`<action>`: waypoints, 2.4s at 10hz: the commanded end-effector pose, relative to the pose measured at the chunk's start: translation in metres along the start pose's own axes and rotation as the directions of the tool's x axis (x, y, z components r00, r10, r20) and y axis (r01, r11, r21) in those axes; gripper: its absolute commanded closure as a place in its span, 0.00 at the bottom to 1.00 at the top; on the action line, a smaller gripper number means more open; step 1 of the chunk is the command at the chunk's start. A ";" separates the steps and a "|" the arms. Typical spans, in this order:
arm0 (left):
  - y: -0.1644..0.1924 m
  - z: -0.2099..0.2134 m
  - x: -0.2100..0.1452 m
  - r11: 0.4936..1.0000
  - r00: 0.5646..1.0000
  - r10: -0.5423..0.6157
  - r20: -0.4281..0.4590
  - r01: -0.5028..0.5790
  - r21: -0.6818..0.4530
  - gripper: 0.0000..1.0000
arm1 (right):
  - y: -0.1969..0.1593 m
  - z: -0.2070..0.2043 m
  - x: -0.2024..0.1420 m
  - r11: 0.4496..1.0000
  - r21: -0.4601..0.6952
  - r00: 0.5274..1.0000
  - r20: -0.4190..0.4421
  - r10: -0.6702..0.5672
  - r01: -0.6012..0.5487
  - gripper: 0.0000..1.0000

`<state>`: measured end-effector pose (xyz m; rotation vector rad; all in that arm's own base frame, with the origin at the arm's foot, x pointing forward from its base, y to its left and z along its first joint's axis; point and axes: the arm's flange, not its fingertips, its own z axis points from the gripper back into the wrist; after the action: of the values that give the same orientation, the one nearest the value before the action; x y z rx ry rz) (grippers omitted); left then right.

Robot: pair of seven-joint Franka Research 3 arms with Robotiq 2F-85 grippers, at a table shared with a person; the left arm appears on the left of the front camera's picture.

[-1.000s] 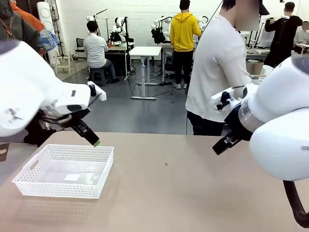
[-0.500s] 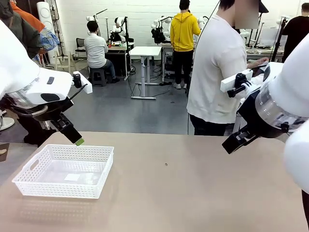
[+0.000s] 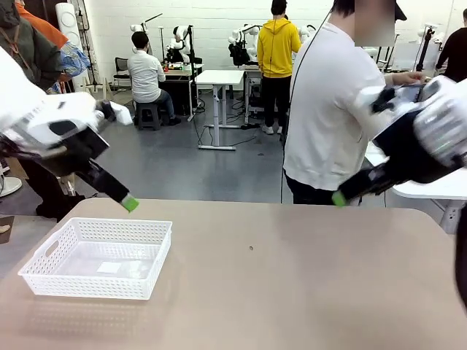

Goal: Clean and organize the cups into the basket.
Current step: Pick up the Organizing basket and move it to the center of the table, then pick up the Reusable plastic cup from the right side of the table and place it inside the Organizing basket.

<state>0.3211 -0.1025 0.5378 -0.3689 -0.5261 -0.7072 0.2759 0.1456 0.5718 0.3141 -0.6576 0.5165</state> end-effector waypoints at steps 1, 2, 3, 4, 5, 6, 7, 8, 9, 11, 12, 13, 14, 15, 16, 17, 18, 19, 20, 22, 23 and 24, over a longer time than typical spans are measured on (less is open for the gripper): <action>0.046 0.024 -0.009 0.683 0.910 0.412 0.036 -0.282 -0.674 0.00 | -0.071 0.009 -0.052 0.738 0.644 0.949 0.058 -0.310 0.202 0.00; 0.067 0.029 -0.018 0.571 0.876 0.483 0.010 -0.307 -0.761 0.00 | -0.100 0.011 -0.065 0.645 0.730 0.921 0.056 -0.386 0.226 0.00; 0.089 0.034 -0.027 0.494 0.833 0.554 -0.005 -0.333 -0.803 0.00 | -0.127 0.009 -0.077 0.567 0.780 0.890 0.027 -0.455 0.266 0.00; 0.116 0.039 -0.040 0.454 0.784 0.621 -0.005 -0.365 -0.813 0.00 | -0.154 0.008 -0.093 0.513 0.800 0.855 0.001 -0.519 0.310 0.00; 0.137 0.043 -0.055 0.428 0.734 0.679 0.006 -0.389 -0.816 0.00 | -0.173 0.009 -0.109 0.466 0.812 0.825 -0.035 -0.564 0.352 0.00; 0.156 0.051 -0.074 0.396 0.689 0.725 0.014 -0.401 -0.826 0.00 | -0.191 0.010 -0.126 0.427 0.808 0.789 -0.075 -0.610 0.407 0.00; 0.173 0.057 -0.093 0.384 0.661 0.750 0.013 -0.419 -0.823 0.00 | -0.206 0.012 -0.145 0.419 0.771 0.737 -0.097 -0.669 0.481 0.00; 0.186 0.062 -0.111 0.377 0.640 0.768 0.004 -0.448 -0.810 0.00 | -0.214 0.015 -0.161 0.412 0.742 0.705 -0.114 -0.700 0.529 0.00; 0.199 0.066 -0.131 0.368 0.611 0.791 -0.006 -0.484 -0.794 0.00 | -0.221 0.024 -0.178 0.415 0.698 0.675 -0.132 -0.726 0.583 0.00; 0.214 0.077 -0.163 0.370 0.576 0.817 0.006 -0.517 -0.772 0.00 | -0.228 0.043 -0.208 0.422 0.652 0.631 -0.113 -0.767 0.630 0.00; 0.218 0.084 -0.174 0.378 0.568 0.823 0.019 -0.521 -0.765 0.00 | -0.232 0.050 -0.223 0.410 0.652 0.608 -0.099 -0.787 0.638 0.00; 0.220 0.094 -0.186 0.391 0.554 0.831 0.045 -0.525 -0.756 0.00 | -0.236 0.059 -0.239 0.402 0.661 0.583 -0.066 -0.810 0.634 0.00; 0.216 0.102 -0.192 0.411 0.541 0.838 0.074 -0.536 -0.738 0.00 | -0.236 0.066 -0.248 0.411 0.675 0.578 -0.028 -0.816 0.613 0.00; 0.203 0.110 -0.189 0.463 0.560 0.823 0.098 -0.559 -0.688 0.00 | -0.232 0.070 -0.250 0.425 0.711 0.601 0.005 -0.799 0.560 0.00; 0.224 0.094 -0.191 0.380 0.529 0.847 0.055 -0.531 -0.757 0.00 | -0.283 0.079 -0.229 0.383 0.661 0.563 -0.074 -0.823 0.646 0.00; 0.224 0.094 -0.191 0.380 0.529 0.847 0.055 -0.531 -0.757 0.00 | -0.283 0.079 -0.229 0.383 0.661 0.563 -0.074 -0.823 0.646 0.00; 0.224 0.094 -0.191 0.380 0.529 0.847 0.055 -0.531 -0.757 0.00 | -0.283 0.079 -0.229 0.383 0.661 0.563 -0.074 -0.823 0.646 0.00; 0.224 0.094 -0.191 0.380 0.529 0.847 0.055 -0.531 -0.757 0.00 | -0.283 0.079 -0.229 0.383 0.661 0.563 -0.074 -0.823 0.646 0.00; 0.224 0.094 -0.191 0.380 0.529 0.847 0.055 -0.531 -0.757 0.00 | -0.283 0.079 -0.229 0.383 0.661 0.563 -0.074 -0.823 0.646 0.00; 0.224 0.094 -0.191 0.380 0.529 0.847 0.055 -0.531 -0.757 0.00 | -0.283 0.079 -0.229 0.383 0.661 0.563 -0.074 -0.823 0.646 0.00; 0.224 0.094 -0.191 0.380 0.529 0.847 0.055 -0.531 -0.757 0.00 | -0.283 0.079 -0.229 0.383 0.661 0.563 -0.074 -0.823 0.646 0.00; 0.224 0.094 -0.191 0.380 0.529 0.847 0.055 -0.531 -0.757 0.00 | -0.283 0.079 -0.229 0.383 0.661 0.563 -0.074 -0.823 0.646 0.00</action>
<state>0.3234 0.1980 0.4706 -1.3940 -0.4400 0.1407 0.2344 -0.2020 0.4480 1.2920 -0.4885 -0.2510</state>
